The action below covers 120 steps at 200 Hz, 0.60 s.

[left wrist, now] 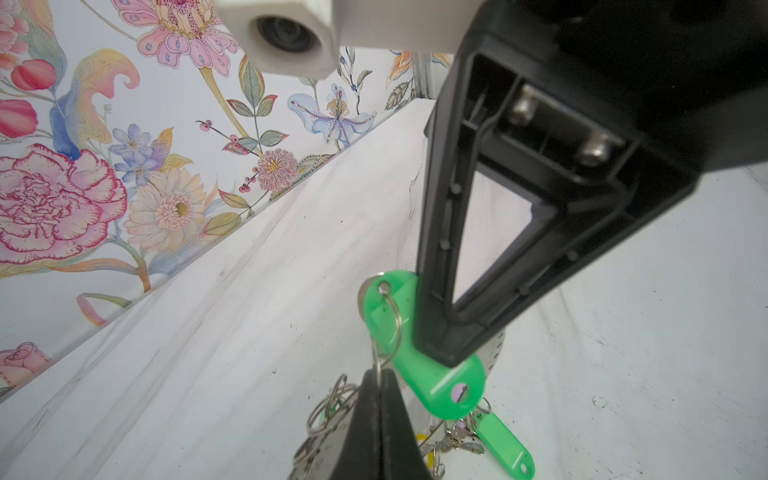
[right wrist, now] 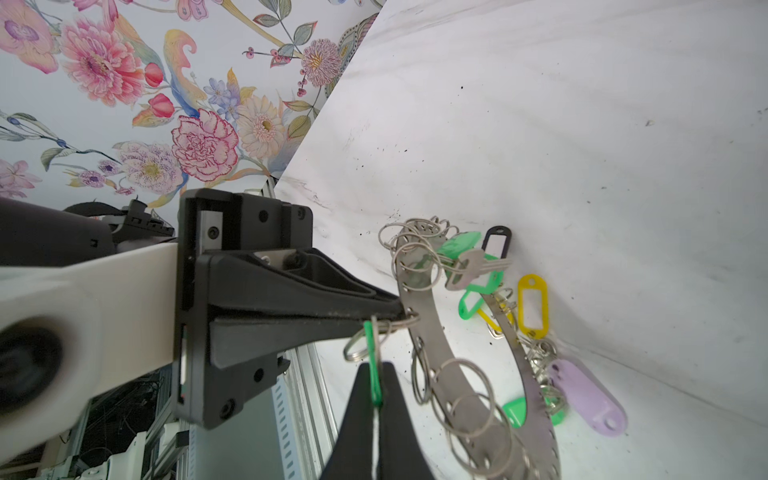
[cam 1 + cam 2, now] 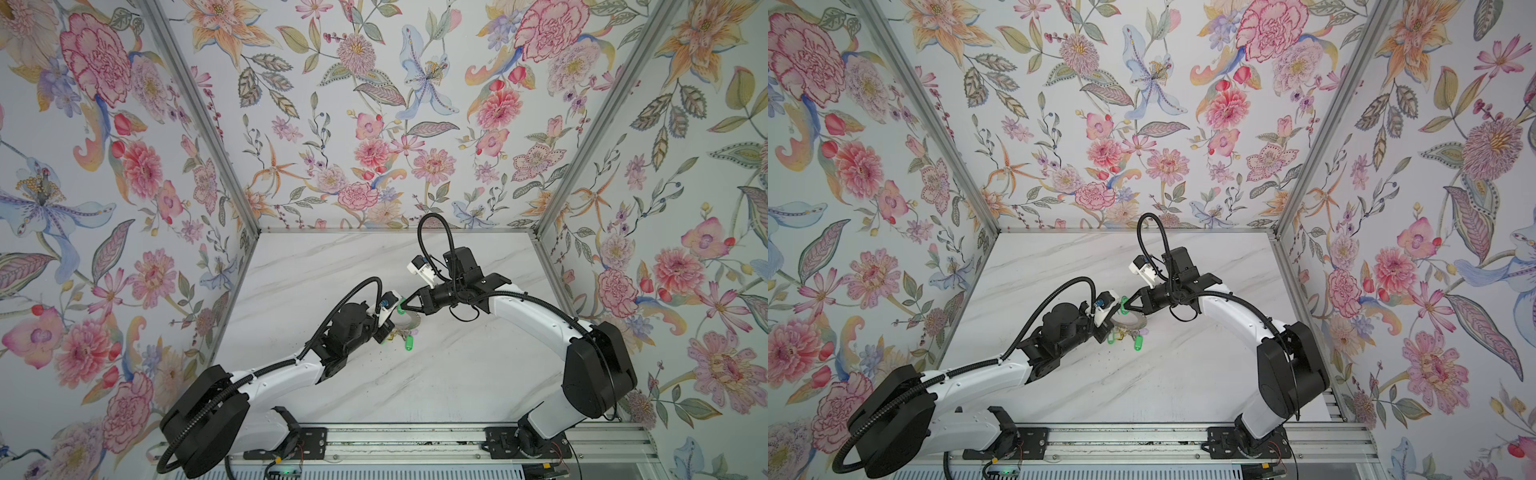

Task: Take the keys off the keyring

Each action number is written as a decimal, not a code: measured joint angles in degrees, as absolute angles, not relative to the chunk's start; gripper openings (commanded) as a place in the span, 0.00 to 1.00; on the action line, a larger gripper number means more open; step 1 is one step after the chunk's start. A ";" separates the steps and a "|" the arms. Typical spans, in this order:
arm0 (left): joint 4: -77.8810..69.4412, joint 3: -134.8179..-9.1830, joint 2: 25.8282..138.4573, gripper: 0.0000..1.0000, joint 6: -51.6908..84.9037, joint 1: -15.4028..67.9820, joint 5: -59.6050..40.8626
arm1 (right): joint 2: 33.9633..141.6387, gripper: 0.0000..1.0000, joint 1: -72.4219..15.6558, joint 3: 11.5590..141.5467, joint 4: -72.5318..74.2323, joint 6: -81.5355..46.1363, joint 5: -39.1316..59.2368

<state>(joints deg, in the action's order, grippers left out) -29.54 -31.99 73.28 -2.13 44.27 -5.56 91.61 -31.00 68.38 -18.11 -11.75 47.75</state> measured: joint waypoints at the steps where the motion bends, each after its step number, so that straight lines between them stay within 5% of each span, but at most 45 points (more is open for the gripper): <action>1: -29.58 -31.99 73.28 0.00 -2.13 44.27 -5.56 | 91.61 0.00 -30.92 68.34 -18.06 -11.81 47.72; 120: -31.31 -30.28 72.01 0.00 -0.73 43.83 -7.77 | 91.61 0.00 -29.06 64.64 -13.65 -14.41 50.85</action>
